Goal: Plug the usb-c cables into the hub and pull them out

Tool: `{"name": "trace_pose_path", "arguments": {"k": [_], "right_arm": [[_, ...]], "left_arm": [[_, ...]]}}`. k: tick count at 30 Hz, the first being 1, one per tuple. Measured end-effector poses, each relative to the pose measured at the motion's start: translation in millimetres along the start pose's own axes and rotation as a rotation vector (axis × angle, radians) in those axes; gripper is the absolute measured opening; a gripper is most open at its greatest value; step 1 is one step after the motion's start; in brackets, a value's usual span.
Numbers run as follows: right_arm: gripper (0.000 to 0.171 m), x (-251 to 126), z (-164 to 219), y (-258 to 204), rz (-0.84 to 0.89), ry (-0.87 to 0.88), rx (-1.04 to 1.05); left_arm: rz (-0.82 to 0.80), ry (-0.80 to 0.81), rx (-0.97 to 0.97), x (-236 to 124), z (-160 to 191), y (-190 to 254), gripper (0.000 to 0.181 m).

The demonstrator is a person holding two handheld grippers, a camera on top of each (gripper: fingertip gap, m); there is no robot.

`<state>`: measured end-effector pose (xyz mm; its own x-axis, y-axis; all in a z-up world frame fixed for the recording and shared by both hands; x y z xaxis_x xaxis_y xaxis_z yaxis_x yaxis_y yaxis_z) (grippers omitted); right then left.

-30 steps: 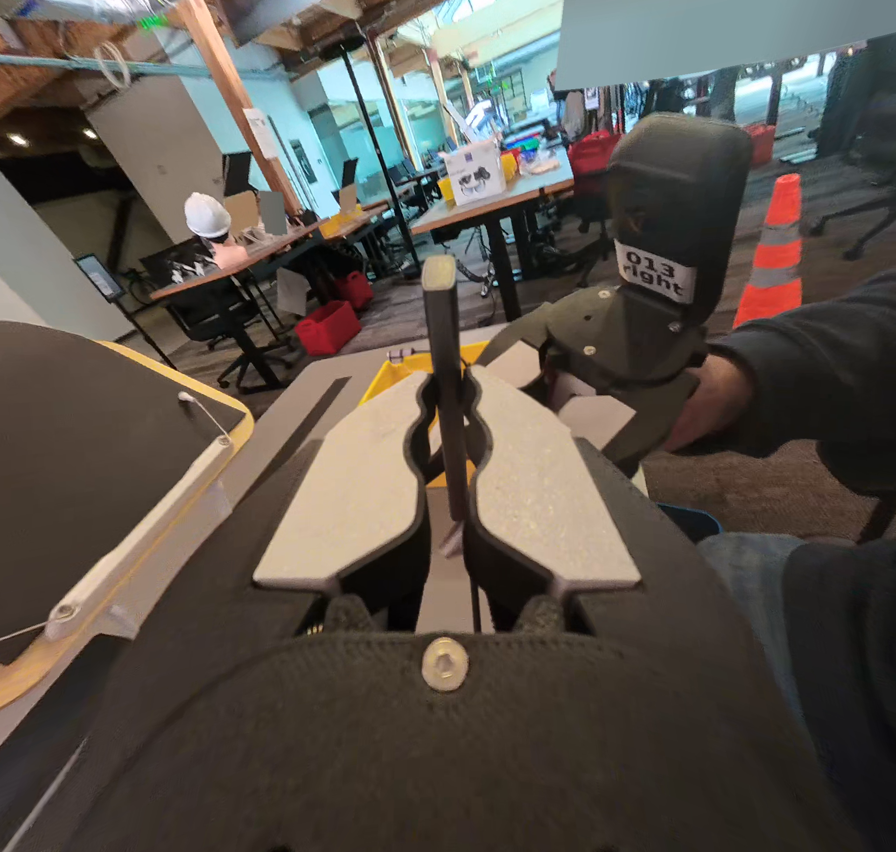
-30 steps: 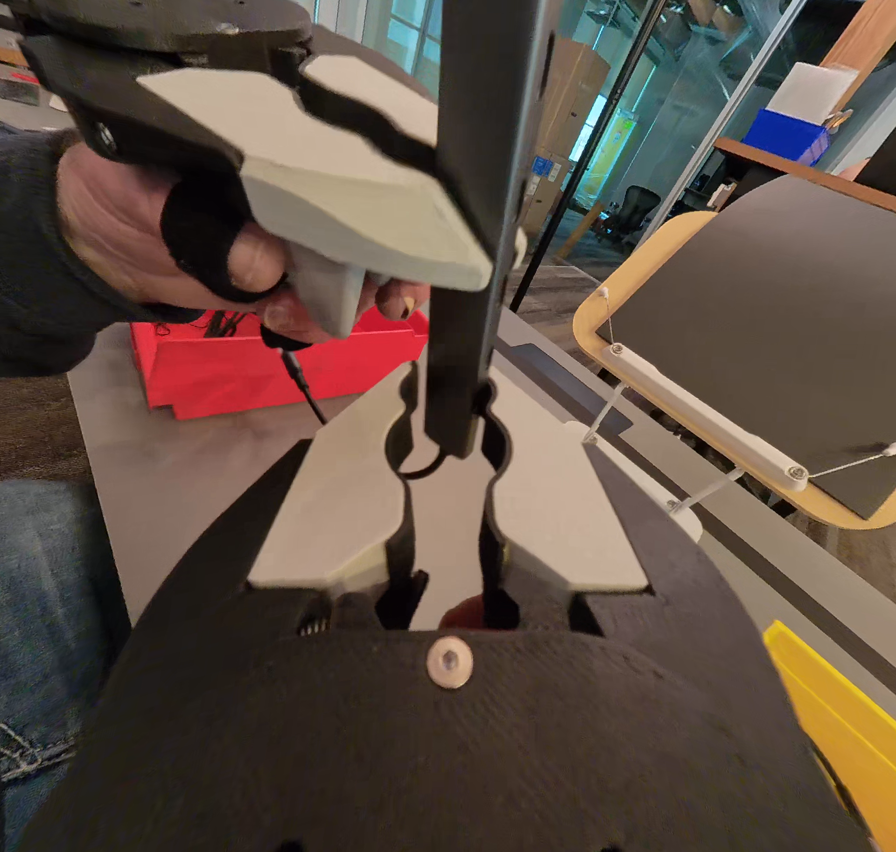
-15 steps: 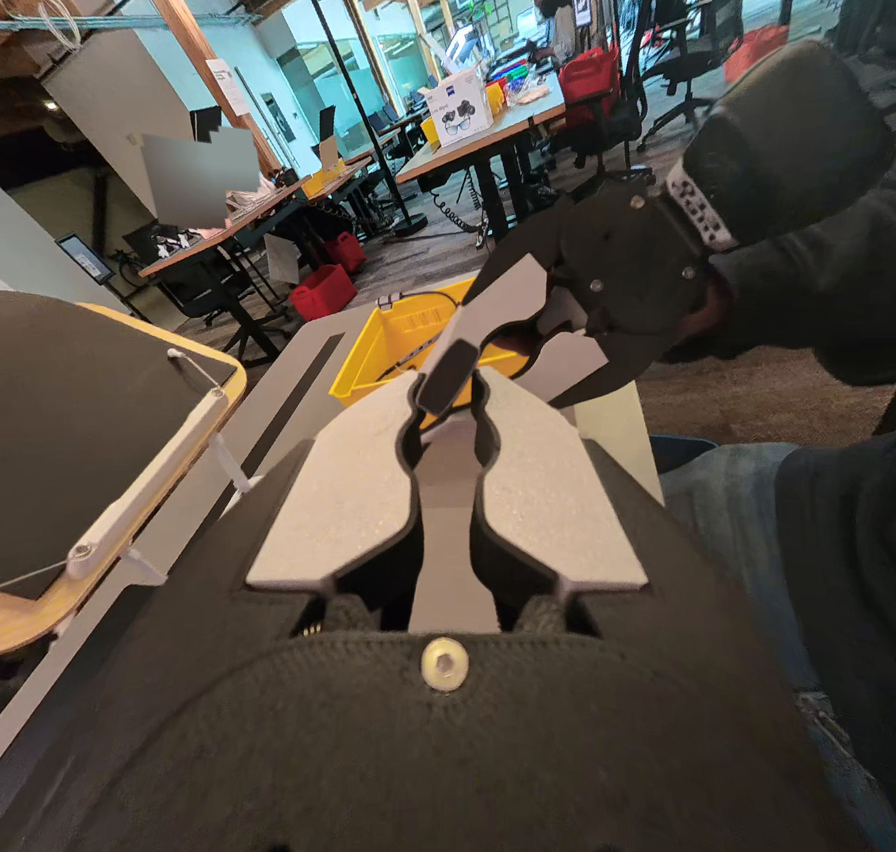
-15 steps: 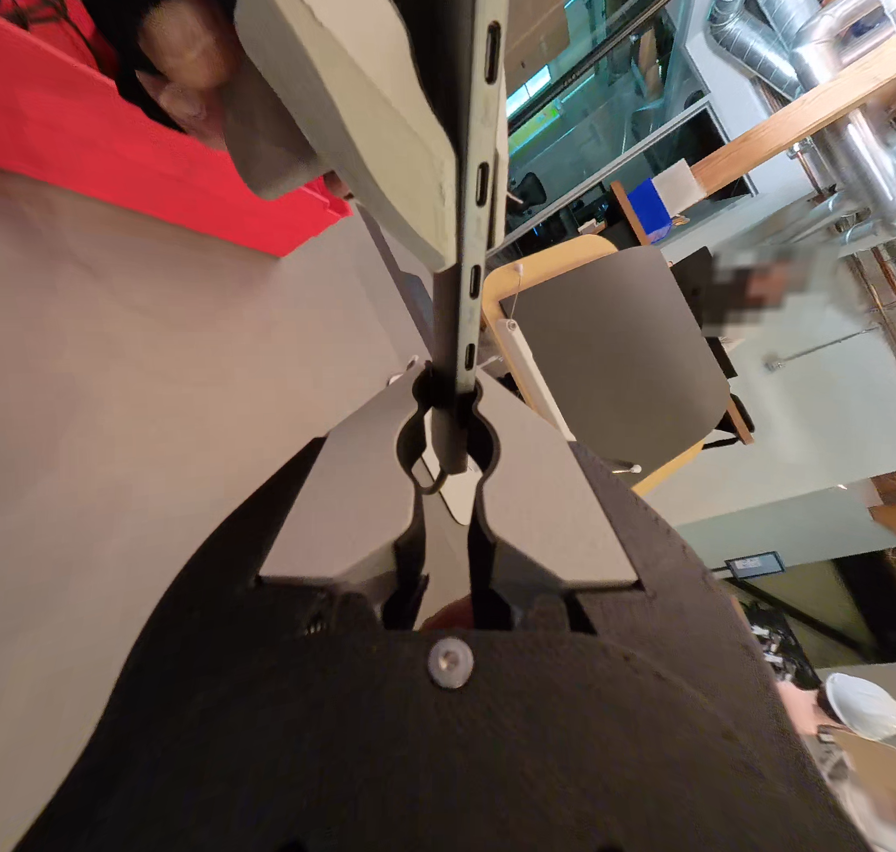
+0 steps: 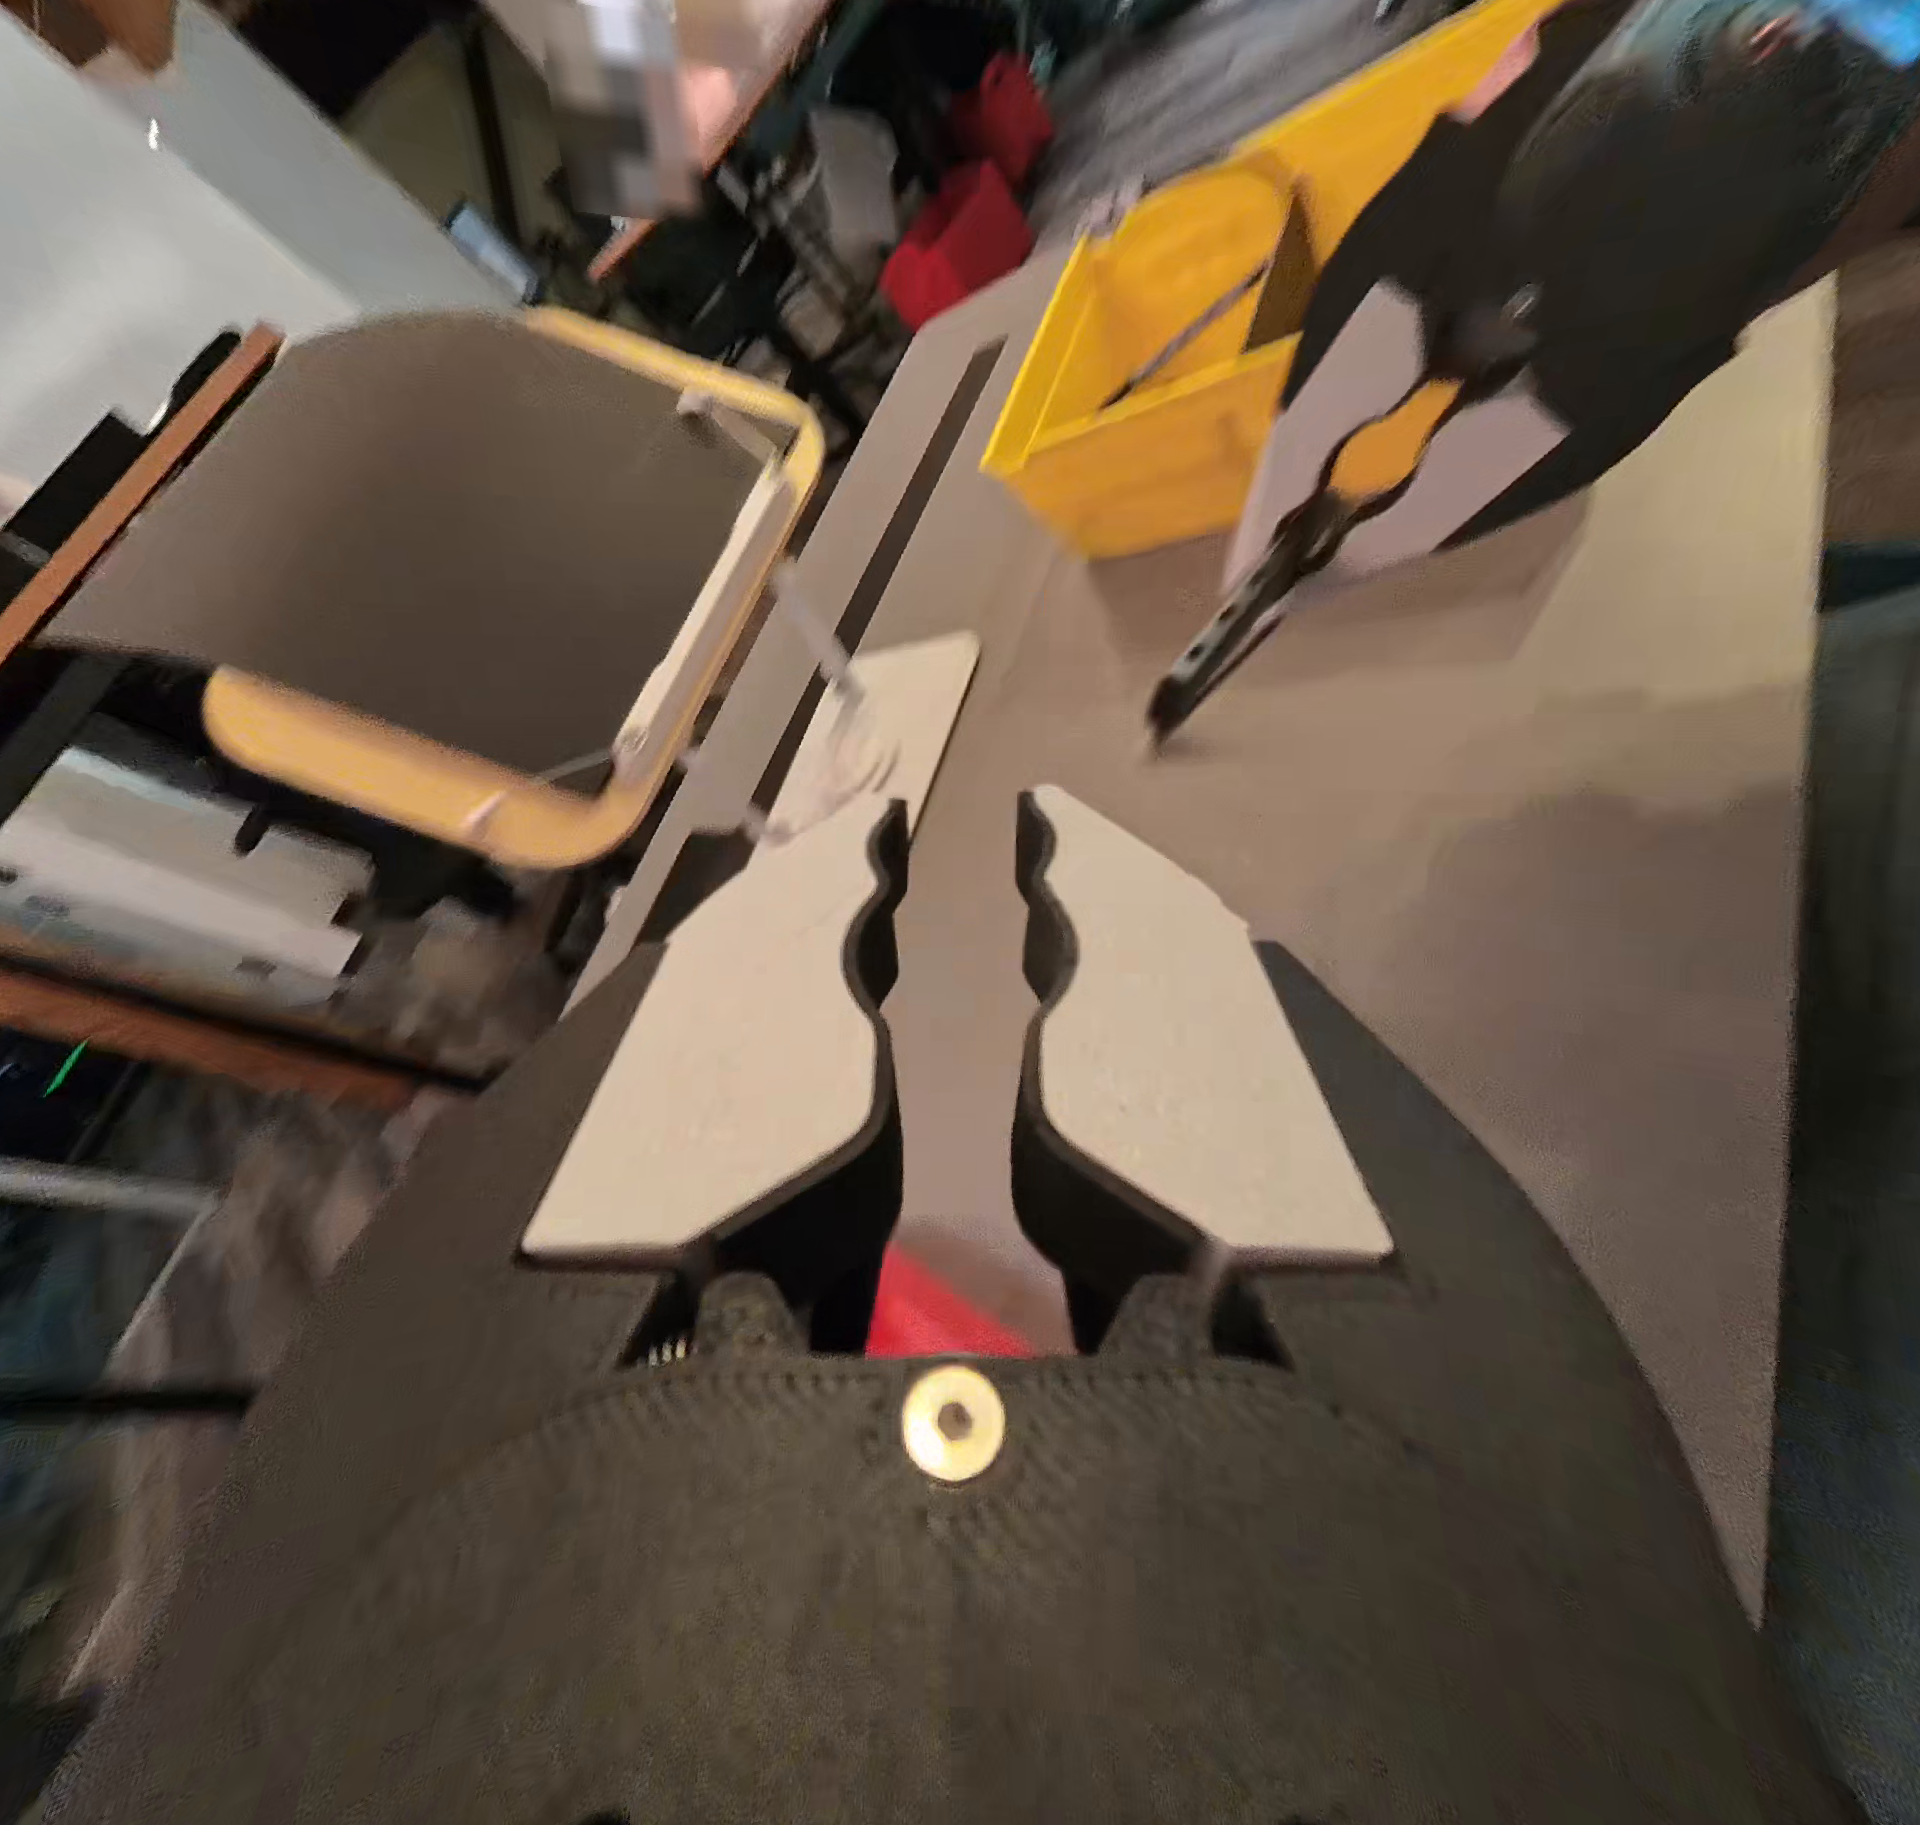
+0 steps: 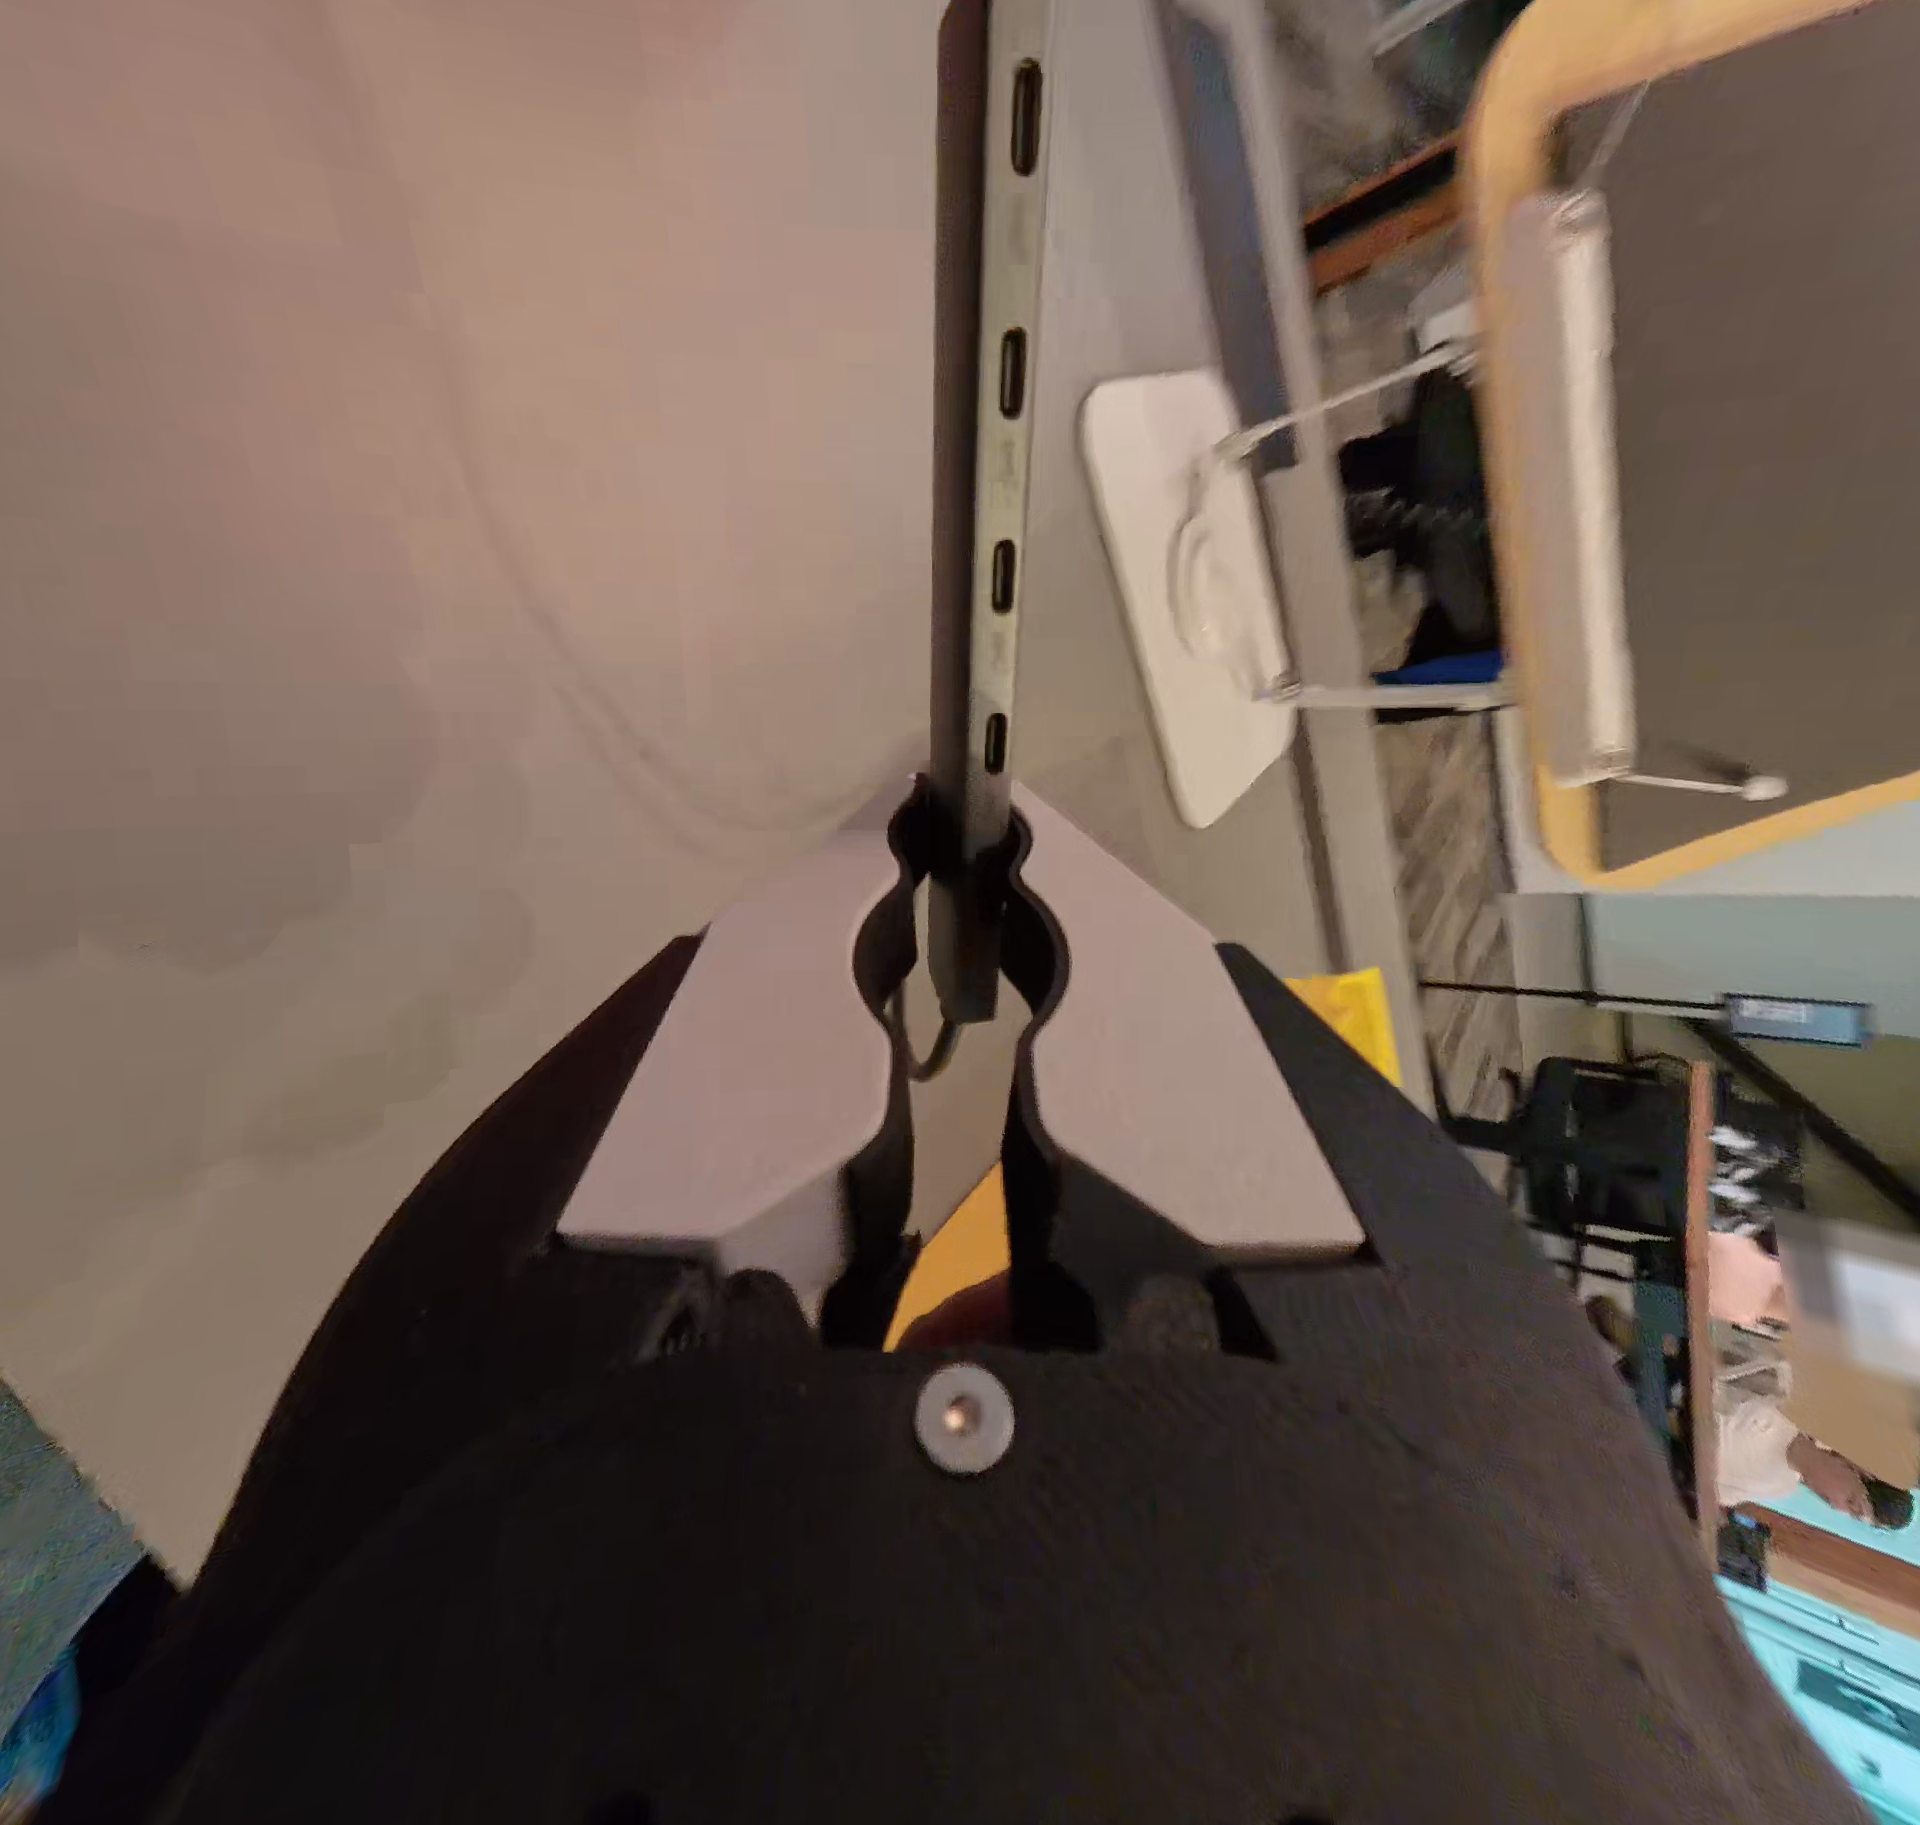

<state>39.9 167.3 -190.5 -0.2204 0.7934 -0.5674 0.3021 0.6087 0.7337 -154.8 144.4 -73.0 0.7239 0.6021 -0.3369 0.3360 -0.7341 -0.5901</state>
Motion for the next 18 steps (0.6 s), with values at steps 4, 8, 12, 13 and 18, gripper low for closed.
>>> {"name": "trace_pose_path", "arguments": {"k": [4, 8, 12, 13, 18], "right_arm": [[0.005, 20, 20, -25, -0.12, -0.112, -0.017], [0.006, 32, 27, -47, -0.219, -0.16, -0.016], [0.02, 41, 35, -67, -0.319, -0.208, -0.006], [0.018, 42, 36, -70, -0.33, -0.219, -0.009], [0.026, 39, 36, -72, -0.355, -0.21, 0.04]], "left_arm": [[-0.094, -0.246, 0.035, -39, 57, -31, 0.021], [-0.054, -0.58, 0.05, -74, 130, -36, 0.026], [-0.078, -0.723, 0.018, -83, 182, -41, 0.029], [-0.078, -0.734, -0.005, -81, 194, -41, 0.031], [-0.161, -0.757, -0.033, -71, 230, -49, 0.034]]}}
Point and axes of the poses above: each gripper's, where its closed fingertips meet, x out along the fingers, z out of its underside, y = z × x across the jaws, the point moved 4 cm from there along -x, back along the fingers, and after that the axes turned 2 degrees about -y, right-handed, at the moved point
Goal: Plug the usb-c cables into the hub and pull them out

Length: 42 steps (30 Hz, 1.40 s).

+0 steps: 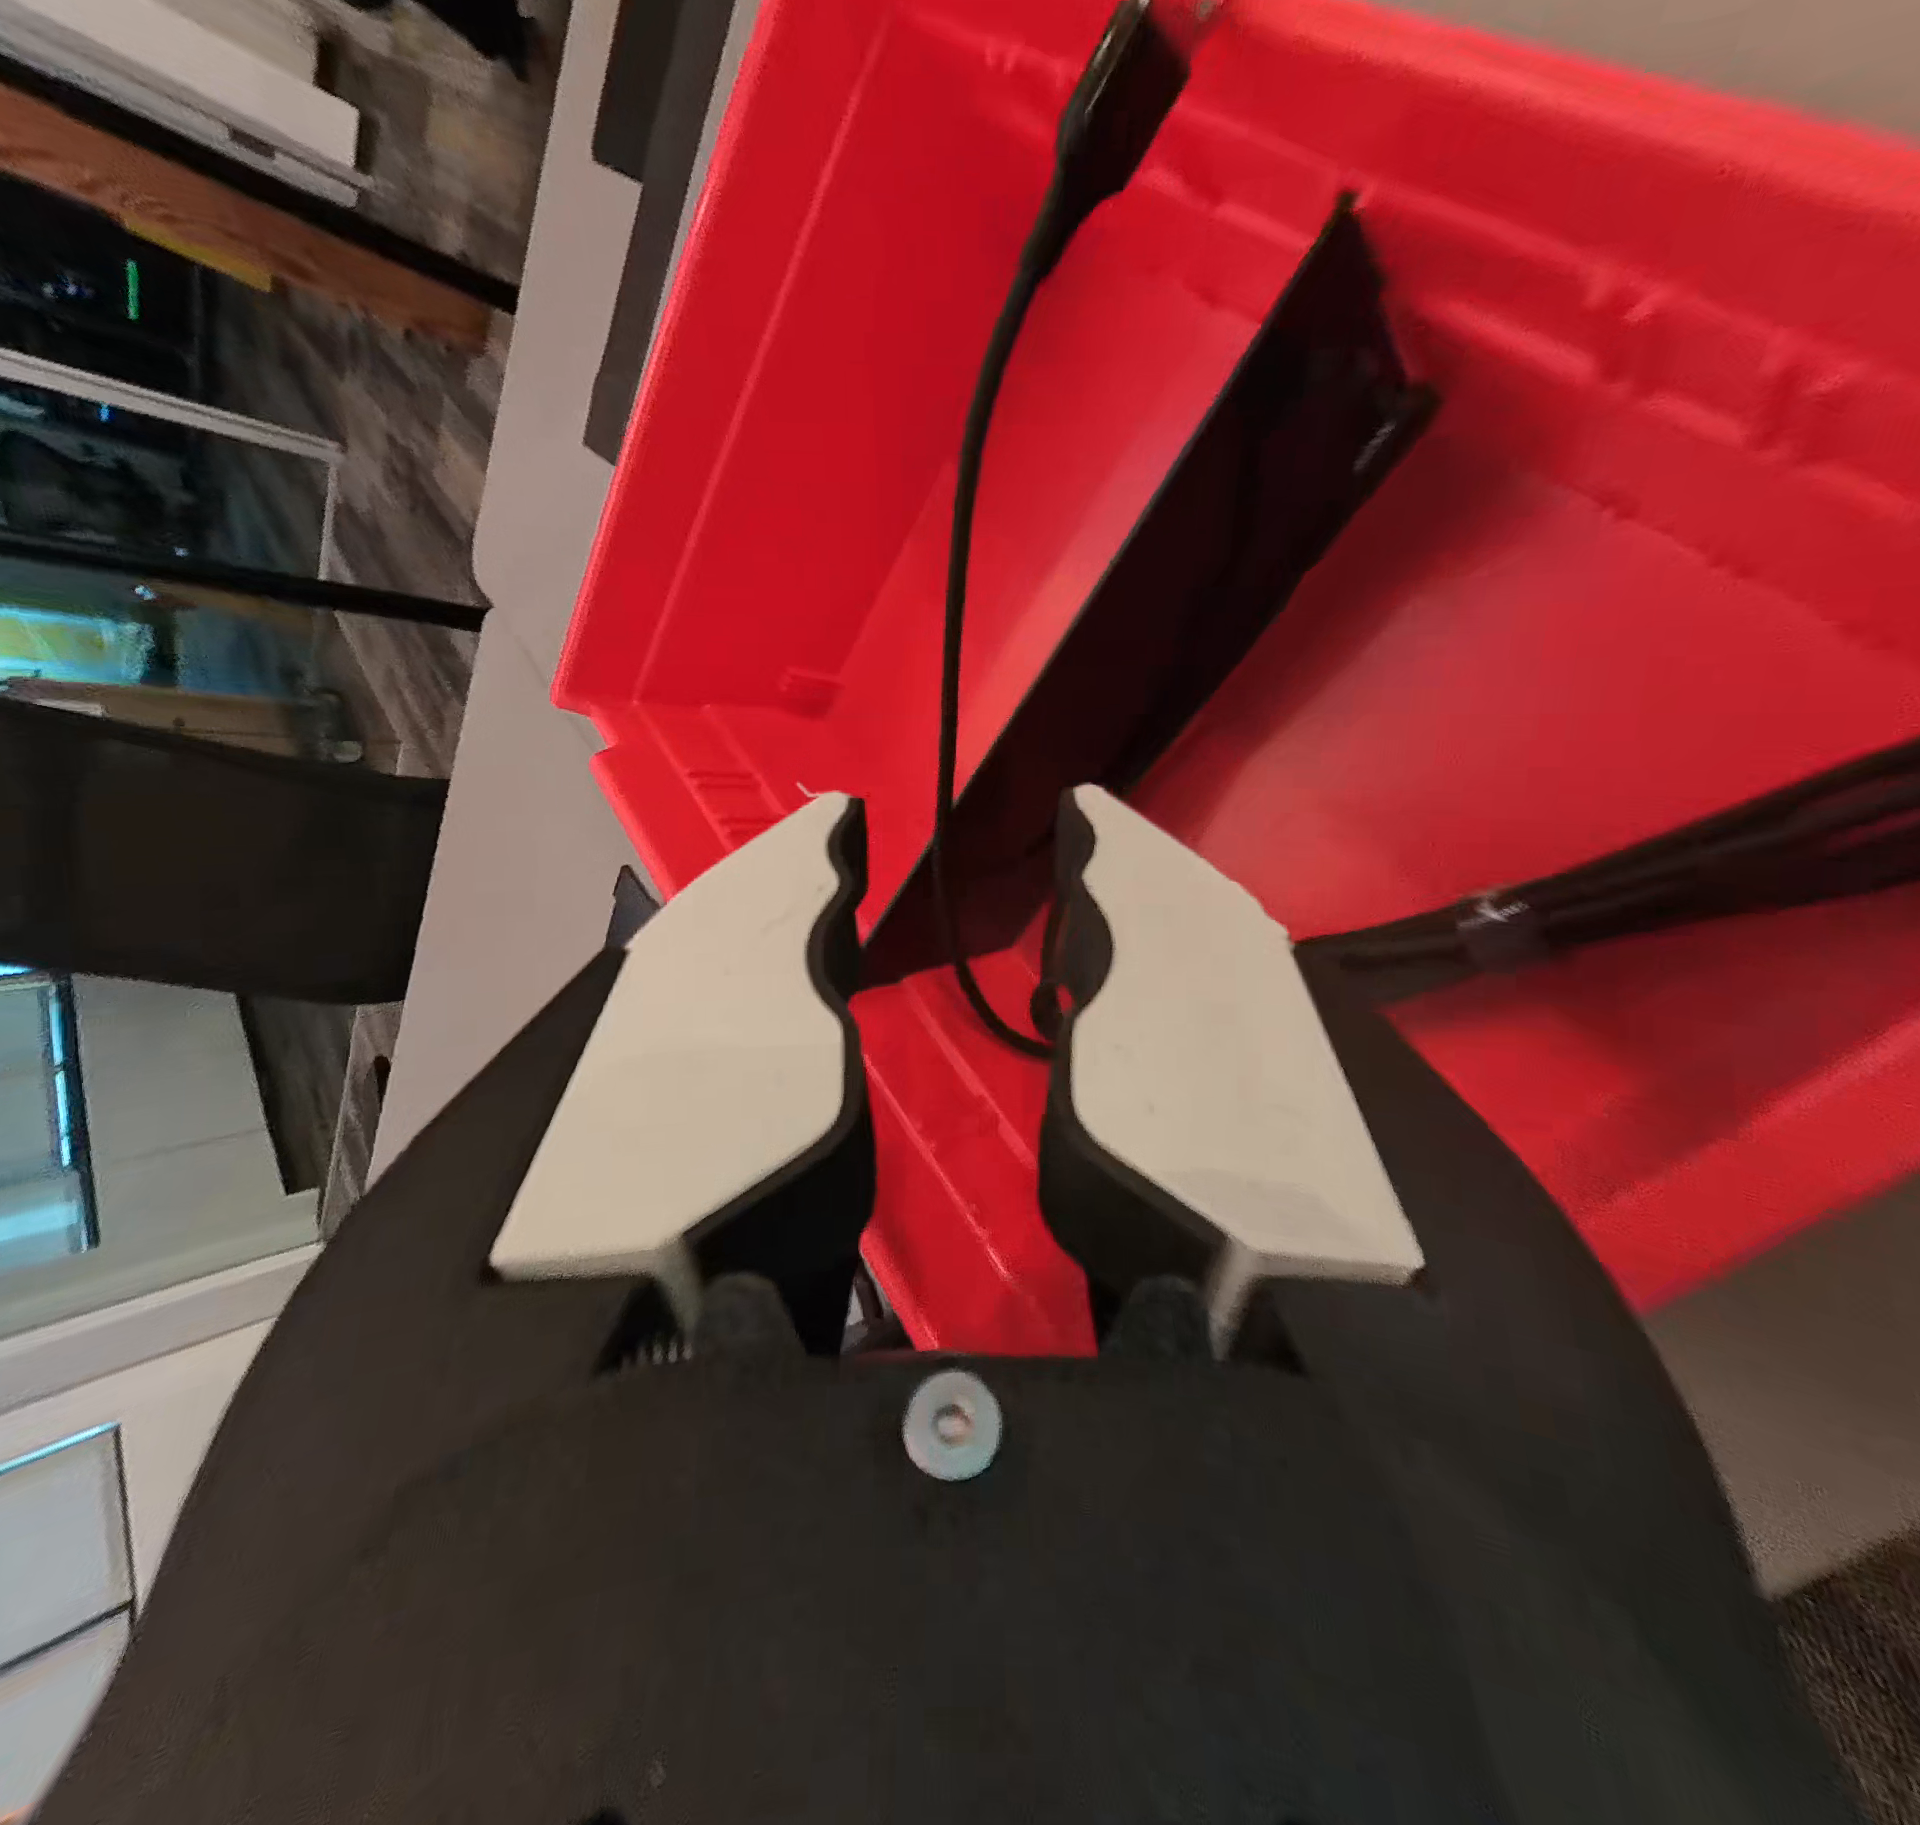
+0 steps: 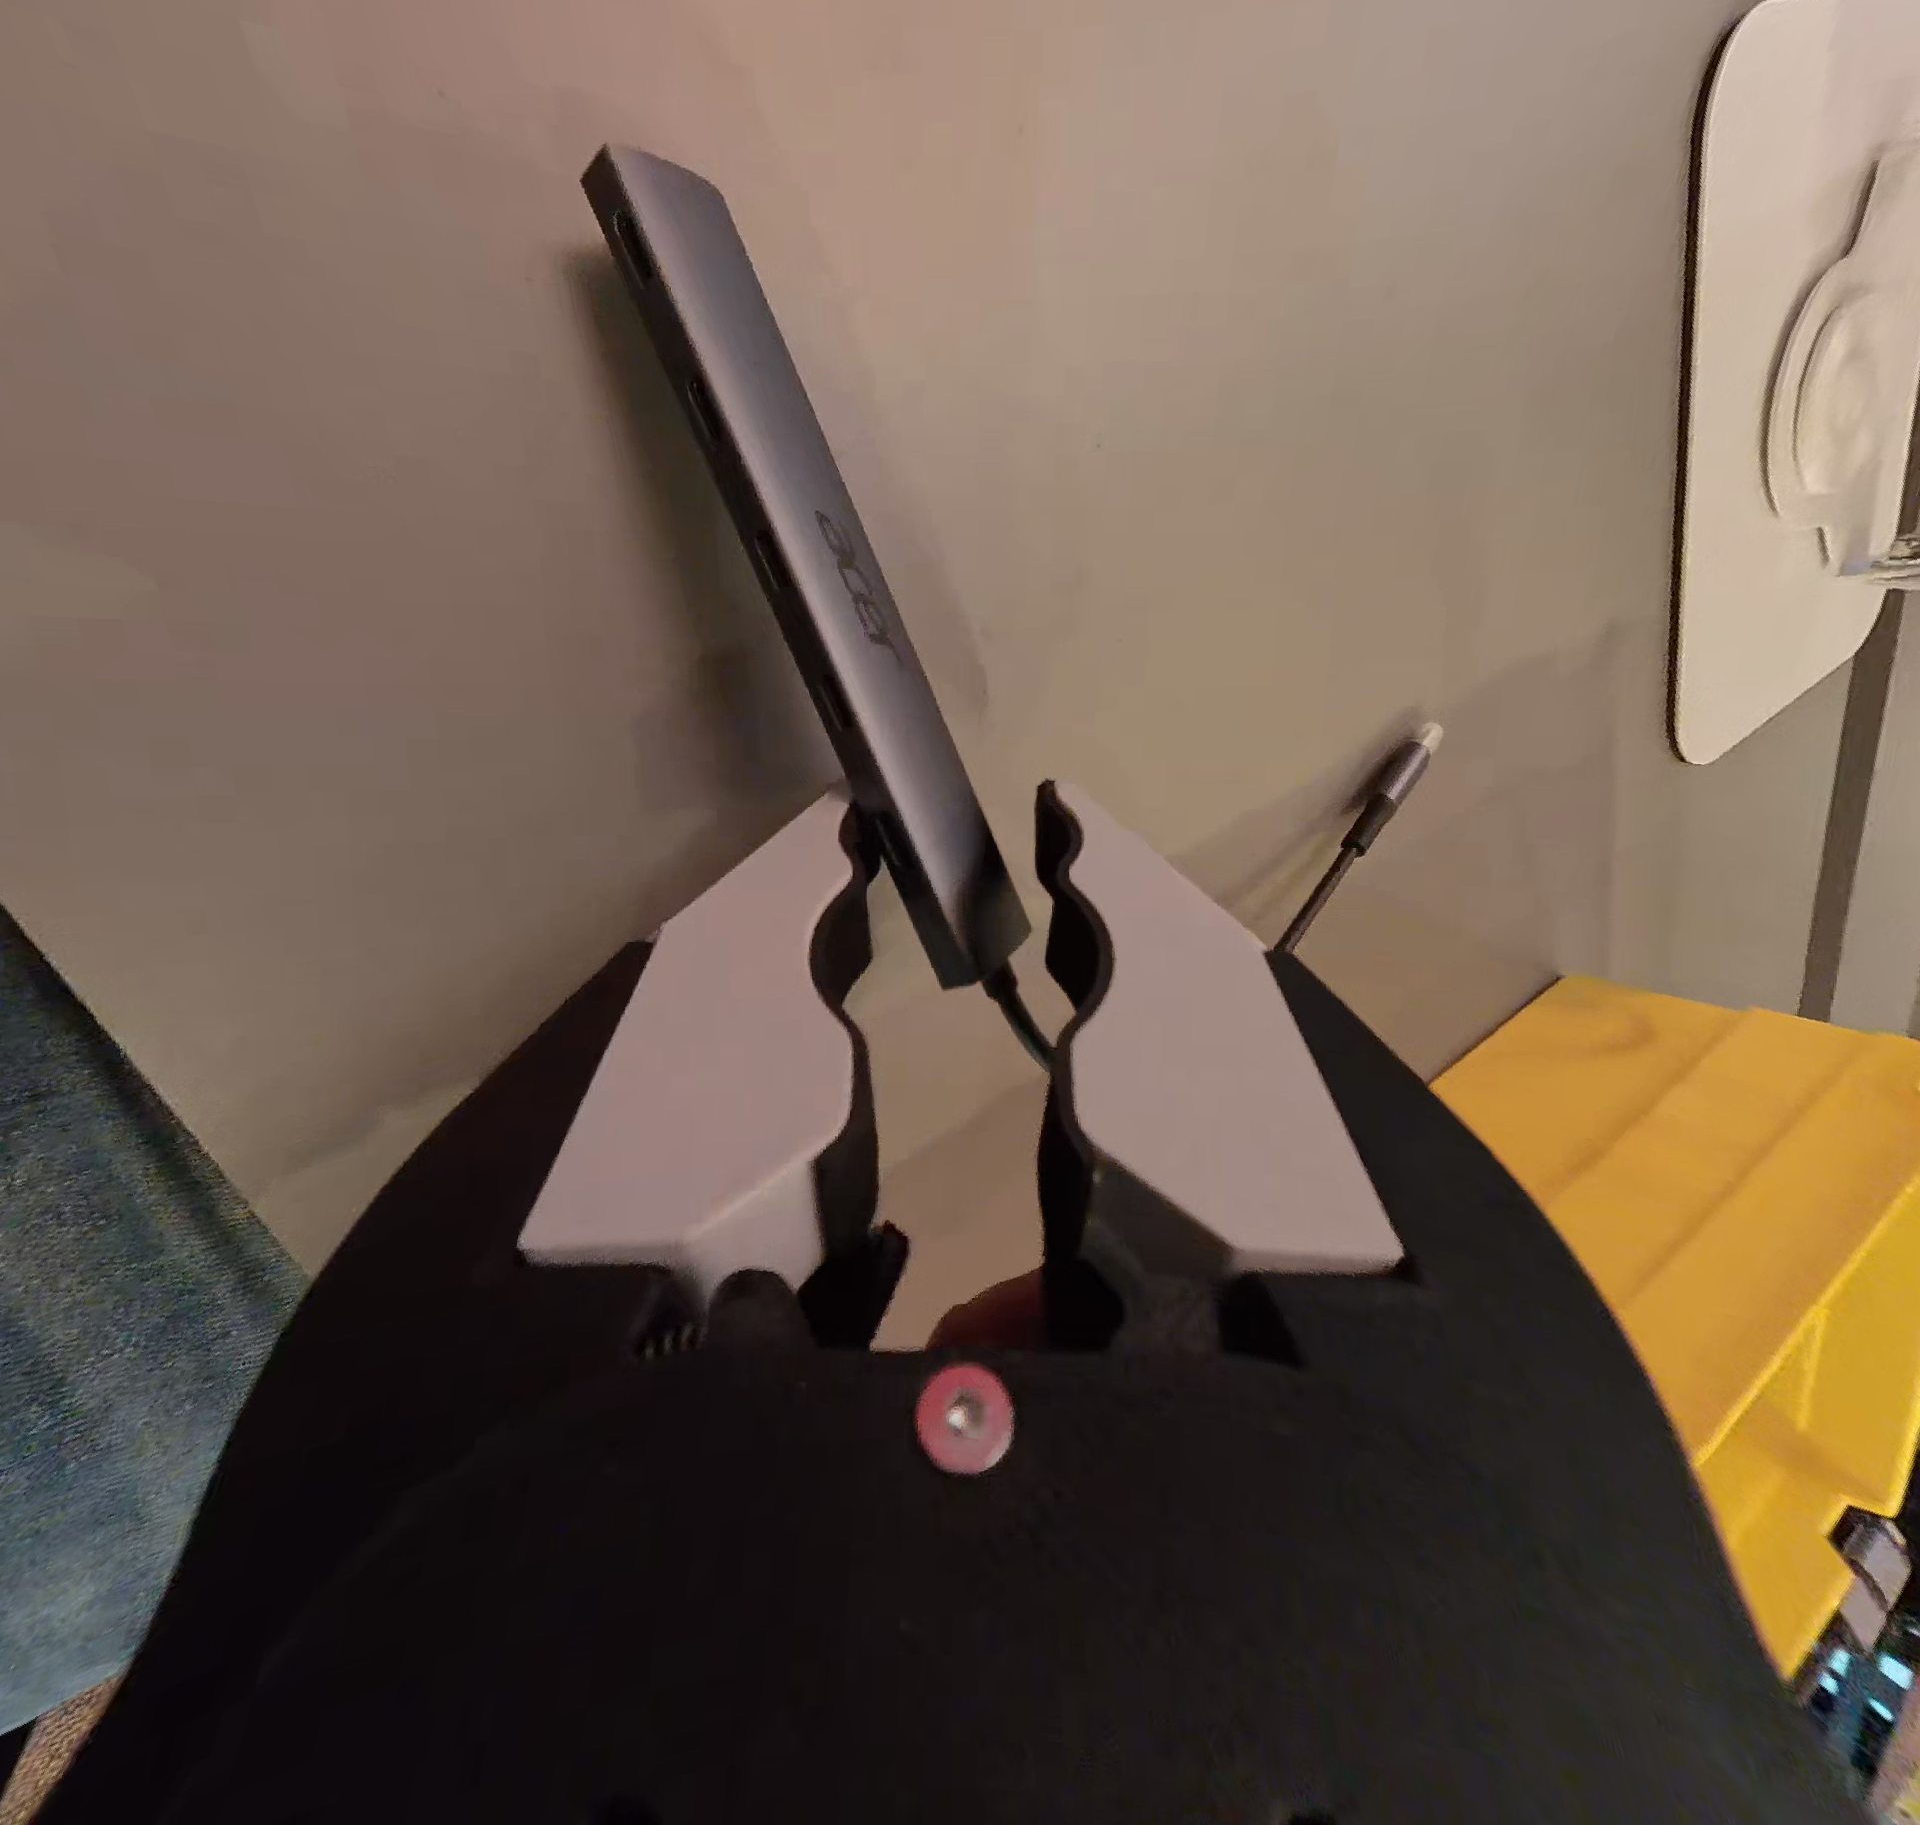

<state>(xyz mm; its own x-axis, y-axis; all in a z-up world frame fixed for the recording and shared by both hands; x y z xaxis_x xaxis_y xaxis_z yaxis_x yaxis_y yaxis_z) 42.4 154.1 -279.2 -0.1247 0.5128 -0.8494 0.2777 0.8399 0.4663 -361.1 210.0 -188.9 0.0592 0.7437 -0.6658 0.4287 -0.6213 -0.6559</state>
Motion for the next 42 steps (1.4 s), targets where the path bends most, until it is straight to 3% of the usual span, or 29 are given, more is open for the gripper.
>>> {"name": "trace_pose_path", "arguments": {"k": [5, 8, 11, 16, 28, 42], "right_arm": [[0.033, -7, -4, 2, -0.022, 0.054, 0.061], [0.032, -11, -9, 2, -0.003, 0.078, 0.054], [0.031, -17, -15, 2, 0.017, 0.104, 0.052], [0.03, -21, -11, 8, 0.052, 0.124, 0.068], [0.029, -34, -15, 8, 0.096, 0.18, 0.065], [0.03, -54, -26, 8, 0.147, 0.259, 0.08]], "left_arm": [[-0.051, -0.051, 0.013, 26, 13, 1, 0.033], [-0.105, -0.086, 0.017, 39, 18, 1, 0.02], [-0.133, -0.103, 0.043, 41, 17, 1, 0.004], [-0.16, -0.078, -0.01, 32, 13, -8, 0.003], [-0.338, 0.13, -0.165, -44, -17, -65, 0.003], [-0.499, 0.491, -0.235, -149, -106, -108, 0.003]]}}
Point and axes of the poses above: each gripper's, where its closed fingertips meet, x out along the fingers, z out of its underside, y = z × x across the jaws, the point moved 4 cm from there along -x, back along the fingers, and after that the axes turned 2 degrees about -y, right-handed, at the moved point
